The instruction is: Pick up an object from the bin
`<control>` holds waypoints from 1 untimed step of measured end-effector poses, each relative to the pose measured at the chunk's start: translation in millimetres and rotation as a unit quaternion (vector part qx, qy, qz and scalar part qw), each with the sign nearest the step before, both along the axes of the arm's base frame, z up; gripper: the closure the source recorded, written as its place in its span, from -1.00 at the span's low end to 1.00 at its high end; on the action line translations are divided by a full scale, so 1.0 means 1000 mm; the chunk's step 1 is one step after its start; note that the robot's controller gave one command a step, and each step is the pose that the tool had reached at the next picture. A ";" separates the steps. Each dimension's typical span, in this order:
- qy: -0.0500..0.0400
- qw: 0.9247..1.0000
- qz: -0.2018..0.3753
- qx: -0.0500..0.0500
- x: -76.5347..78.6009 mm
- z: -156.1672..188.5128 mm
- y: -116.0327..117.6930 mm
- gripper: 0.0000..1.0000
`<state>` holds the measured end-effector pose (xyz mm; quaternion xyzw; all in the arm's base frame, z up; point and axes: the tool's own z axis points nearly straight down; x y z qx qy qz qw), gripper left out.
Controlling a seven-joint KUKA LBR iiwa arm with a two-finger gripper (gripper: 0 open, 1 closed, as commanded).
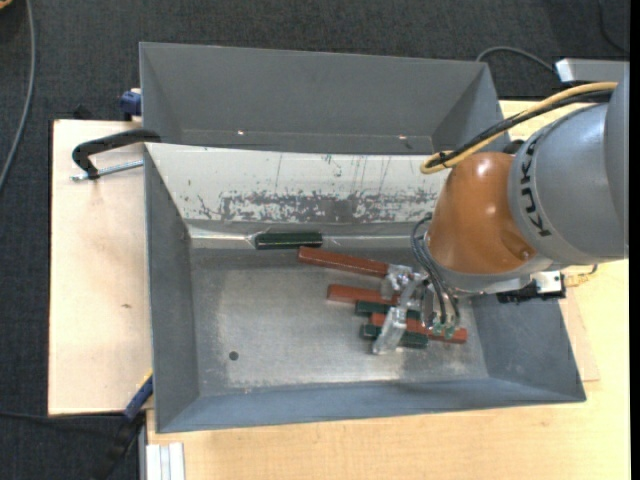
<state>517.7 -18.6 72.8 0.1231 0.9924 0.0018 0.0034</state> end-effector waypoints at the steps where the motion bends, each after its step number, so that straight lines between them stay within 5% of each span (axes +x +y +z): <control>1: 0.000 1.000 0.000 0.000 0.000 0.000 0.000 1.00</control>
Offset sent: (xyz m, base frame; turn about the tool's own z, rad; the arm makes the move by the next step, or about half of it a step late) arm 0.0000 0.0000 0.0246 0.0000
